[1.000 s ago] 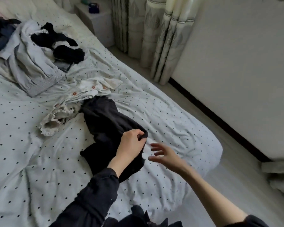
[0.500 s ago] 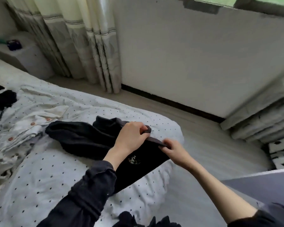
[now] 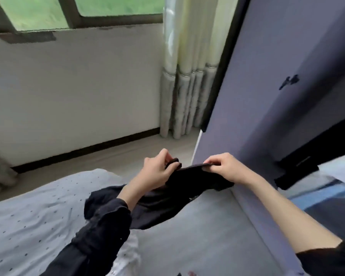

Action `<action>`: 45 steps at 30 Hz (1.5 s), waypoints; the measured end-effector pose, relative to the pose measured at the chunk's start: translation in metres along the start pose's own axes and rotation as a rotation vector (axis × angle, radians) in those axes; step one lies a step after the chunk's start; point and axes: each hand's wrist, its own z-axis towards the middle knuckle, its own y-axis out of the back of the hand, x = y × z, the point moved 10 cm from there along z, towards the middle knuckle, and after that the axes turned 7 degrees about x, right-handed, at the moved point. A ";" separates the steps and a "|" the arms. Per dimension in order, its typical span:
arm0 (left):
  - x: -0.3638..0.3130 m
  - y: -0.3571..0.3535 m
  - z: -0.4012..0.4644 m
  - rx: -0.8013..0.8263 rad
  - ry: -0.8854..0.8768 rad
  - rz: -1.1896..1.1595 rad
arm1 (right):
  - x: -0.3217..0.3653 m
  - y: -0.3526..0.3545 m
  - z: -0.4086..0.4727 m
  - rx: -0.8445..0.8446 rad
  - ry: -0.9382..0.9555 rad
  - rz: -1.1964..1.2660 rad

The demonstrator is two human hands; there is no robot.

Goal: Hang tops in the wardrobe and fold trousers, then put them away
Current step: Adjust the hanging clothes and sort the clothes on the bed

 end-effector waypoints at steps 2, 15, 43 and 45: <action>-0.046 -0.036 0.025 0.111 -0.049 -0.048 | -0.038 0.044 -0.034 -0.063 -0.057 0.019; -0.229 -0.195 0.107 0.550 -0.379 -0.262 | -0.166 0.207 -0.163 -0.270 -0.273 0.039; -0.494 -0.368 0.334 0.783 -0.630 0.210 | -0.417 0.337 -0.330 -0.605 -0.843 0.211; -0.502 -0.370 0.327 0.817 -0.602 0.136 | -0.425 0.334 -0.338 -0.604 -0.849 0.241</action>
